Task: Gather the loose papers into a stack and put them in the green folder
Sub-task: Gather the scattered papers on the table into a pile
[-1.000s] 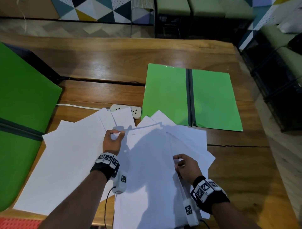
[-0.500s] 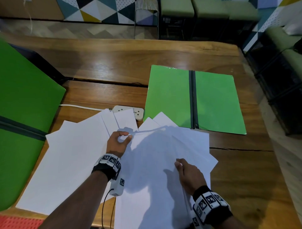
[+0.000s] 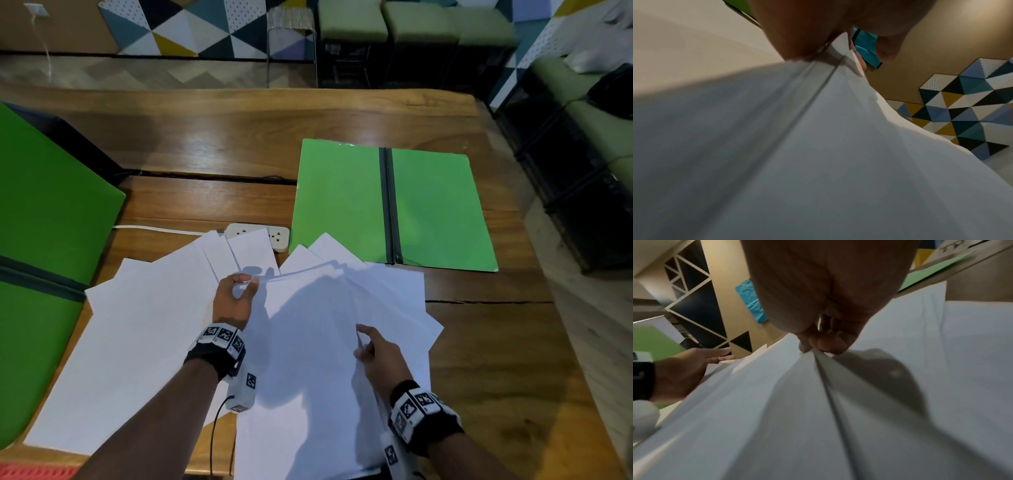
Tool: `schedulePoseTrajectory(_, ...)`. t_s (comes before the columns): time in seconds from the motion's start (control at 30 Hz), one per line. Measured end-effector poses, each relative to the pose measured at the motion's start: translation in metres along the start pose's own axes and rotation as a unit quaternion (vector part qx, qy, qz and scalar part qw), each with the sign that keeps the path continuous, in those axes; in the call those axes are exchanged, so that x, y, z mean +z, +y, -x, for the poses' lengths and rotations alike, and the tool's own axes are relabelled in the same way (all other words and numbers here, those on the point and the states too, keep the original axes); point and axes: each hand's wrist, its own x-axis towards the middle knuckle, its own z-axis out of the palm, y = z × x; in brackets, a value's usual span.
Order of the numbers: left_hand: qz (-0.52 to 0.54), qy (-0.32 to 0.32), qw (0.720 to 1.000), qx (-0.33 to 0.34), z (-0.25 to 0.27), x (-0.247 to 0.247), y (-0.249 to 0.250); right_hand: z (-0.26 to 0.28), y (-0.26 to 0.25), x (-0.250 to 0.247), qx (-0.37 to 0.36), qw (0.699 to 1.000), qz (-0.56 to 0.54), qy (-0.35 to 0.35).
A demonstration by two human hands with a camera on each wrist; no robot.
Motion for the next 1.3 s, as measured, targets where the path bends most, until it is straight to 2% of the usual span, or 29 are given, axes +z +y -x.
schedulePoseTrajectory(0.1,-0.028,0.003,1.000,-0.001,0.002,0.005,0.001,0.001,-0.014,-0.001,0.014,0.994,0.108,-0.015)
schedulePoseTrajectory(0.17,-0.053,0.004,0.999,0.003,0.001,0.009,0.004,-0.001,-0.025,0.000,0.018,0.979,0.200,-0.031)
schedulePoseTrajectory(0.27,-0.055,-0.005,0.998,0.002,0.001,0.008,0.004,-0.004,-0.034,0.000,0.008,0.961,0.273,-0.048)
schedulePoseTrajectory(0.37,-0.077,-0.012,0.997,0.015,0.000,0.005,0.004,-0.006,-0.031,-0.003,-0.019,0.971,0.237,-0.026)
schedulePoseTrajectory(0.43,-0.081,-0.008,0.996,0.031,0.001,0.006,0.004,-0.008,-0.030,-0.003,-0.003,0.984,0.175,-0.032)
schedulePoseTrajectory(0.47,-0.091,-0.005,0.995,0.044,0.000,0.006,0.004,-0.010,-0.033,-0.002,0.006,0.982,0.181,-0.046)
schedulePoseTrajectory(0.57,-0.131,-0.005,0.988,0.075,0.000,0.006,0.004,-0.009,-0.051,-0.005,0.018,0.935,0.342,-0.096)
schedulePoseTrajectory(0.63,-0.142,-0.013,0.986,0.085,0.000,0.007,0.004,-0.014,-0.065,-0.012,0.022,0.912,0.396,-0.107)
schedulePoseTrajectory(0.7,-0.147,-0.029,0.984,0.095,0.000,0.007,0.006,-0.031,-0.076,-0.024,0.008,0.912,0.403,-0.073)
schedulePoseTrajectory(0.77,-0.144,-0.036,0.985,0.091,-0.001,0.006,0.005,-0.056,-0.081,-0.034,-0.022,0.926,0.374,-0.037)
schedulePoseTrajectory(0.83,-0.135,-0.035,0.987,0.078,-0.001,0.006,0.005,-0.077,-0.085,-0.036,-0.038,0.942,0.331,-0.052)
schedulePoseTrajectory(0.93,-0.128,-0.038,0.989,0.059,-0.002,0.006,0.007,-0.100,-0.089,-0.031,-0.045,0.948,0.298,-0.104)
schedulePoseTrajectory(1.07,-0.137,-0.043,0.989,0.031,-0.005,0.005,0.010,-0.120,-0.093,-0.030,-0.068,0.957,0.275,-0.062)
schedulePoseTrajectory(1.13,-0.141,-0.048,0.989,0.023,-0.008,0.005,0.011,-0.127,-0.097,-0.025,-0.101,0.949,0.288,-0.080)
schedulePoseTrajectory(1.23,-0.139,-0.051,0.989,0.012,-0.009,0.005,0.012,-0.125,-0.104,-0.014,-0.143,0.919,0.340,-0.139)
schedulePoseTrajectory(1.3,-0.134,-0.054,0.989,0.005,-0.008,0.004,0.015,-0.123,-0.101,-0.009,-0.139,0.919,0.351,-0.116)
